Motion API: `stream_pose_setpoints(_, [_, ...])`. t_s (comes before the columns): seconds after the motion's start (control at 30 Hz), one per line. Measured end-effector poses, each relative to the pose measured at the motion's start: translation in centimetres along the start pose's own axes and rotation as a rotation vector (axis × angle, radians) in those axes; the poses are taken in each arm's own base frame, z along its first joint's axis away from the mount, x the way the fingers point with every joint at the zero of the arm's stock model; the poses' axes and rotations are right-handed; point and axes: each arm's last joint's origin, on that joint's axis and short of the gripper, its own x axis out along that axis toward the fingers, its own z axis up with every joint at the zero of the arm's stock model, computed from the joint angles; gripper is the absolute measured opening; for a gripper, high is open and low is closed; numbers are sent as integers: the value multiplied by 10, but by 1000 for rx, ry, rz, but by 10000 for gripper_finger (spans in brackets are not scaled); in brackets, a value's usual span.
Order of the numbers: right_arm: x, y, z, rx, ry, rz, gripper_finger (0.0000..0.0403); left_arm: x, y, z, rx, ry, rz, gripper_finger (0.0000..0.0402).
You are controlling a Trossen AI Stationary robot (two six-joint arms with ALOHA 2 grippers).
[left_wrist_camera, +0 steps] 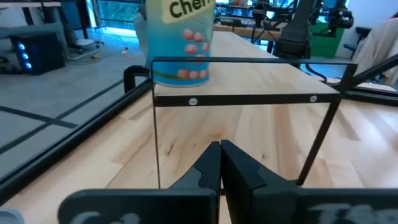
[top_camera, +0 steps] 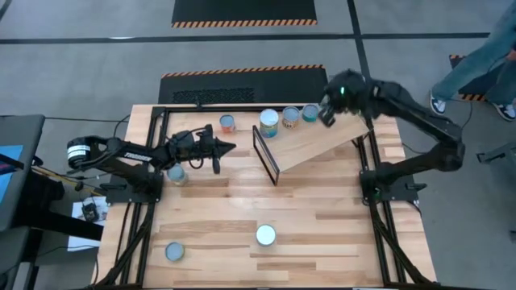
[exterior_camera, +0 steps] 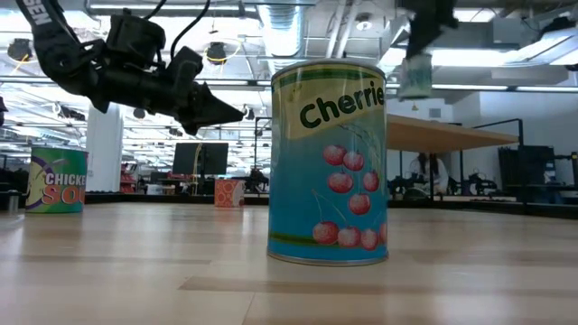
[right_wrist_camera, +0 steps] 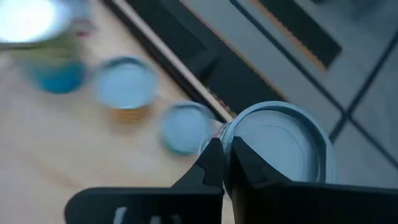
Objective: Pick and place cans onto a shelf
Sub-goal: Put the can of mixed vegetables on the shelf
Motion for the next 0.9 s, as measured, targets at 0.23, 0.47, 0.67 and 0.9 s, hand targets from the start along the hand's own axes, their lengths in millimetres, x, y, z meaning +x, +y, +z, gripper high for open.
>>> stream_pose_setpoints(0.23, [59,-50,6,137,150,-31,16,-1,6,0,-4,-2,20,0])
stream_pose_setpoints(0.47, [99,-63,7,193,241,-42,14,-1,6,0,-4,0,18,0])
stream_pose_setpoints(0.67, [107,-56,8,224,258,8,17,-1,6,0,-4,2,18,0])
stream_pose_setpoints(0.9, [105,-51,7,236,267,11,18,-1,6,-1,-5,10,18,0])
